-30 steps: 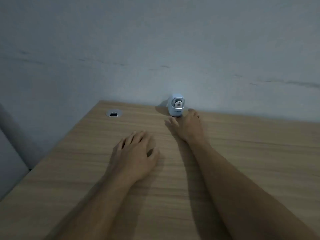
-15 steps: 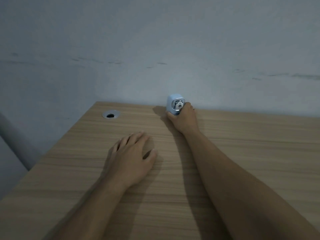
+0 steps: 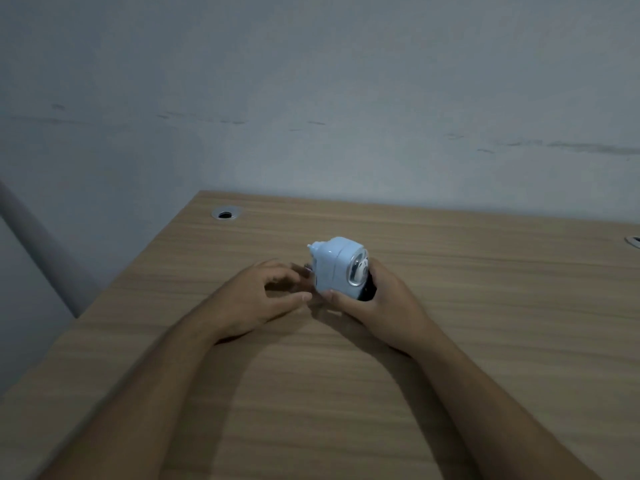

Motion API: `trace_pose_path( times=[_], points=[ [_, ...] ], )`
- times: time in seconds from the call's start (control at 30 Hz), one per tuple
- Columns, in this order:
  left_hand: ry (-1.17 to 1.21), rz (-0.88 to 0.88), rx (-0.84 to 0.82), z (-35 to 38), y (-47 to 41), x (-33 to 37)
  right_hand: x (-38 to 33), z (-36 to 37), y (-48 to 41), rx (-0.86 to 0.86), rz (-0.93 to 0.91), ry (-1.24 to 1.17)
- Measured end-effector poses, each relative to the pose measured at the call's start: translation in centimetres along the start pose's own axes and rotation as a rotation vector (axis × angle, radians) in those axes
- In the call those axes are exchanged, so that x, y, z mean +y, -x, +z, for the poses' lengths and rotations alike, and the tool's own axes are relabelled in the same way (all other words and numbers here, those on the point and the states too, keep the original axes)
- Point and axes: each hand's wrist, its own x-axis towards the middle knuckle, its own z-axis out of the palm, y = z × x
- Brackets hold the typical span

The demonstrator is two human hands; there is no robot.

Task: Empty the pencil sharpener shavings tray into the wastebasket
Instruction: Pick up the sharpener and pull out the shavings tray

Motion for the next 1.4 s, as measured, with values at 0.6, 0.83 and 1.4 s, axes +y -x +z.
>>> trace_pose_path(
  times=[0.6, 0.83, 1.4],
  points=[
    [0.209, 0.001, -0.175, -0.8, 2.2, 1.1, -0.7, -2.2, 2.4, -0.294, -0.142, 0.0],
    [0.197, -0.025, -0.143, -1.9, 3.5, 0.4, 0.0, -2.8, 2.3, -0.307, -0.131, 0.042],
    [0.152, -0.123, 0.154, -2.3, 13.4, 0.3, -1.1, -3.4, 3.5, -0.328, -0.092, 0.045]
  ],
)
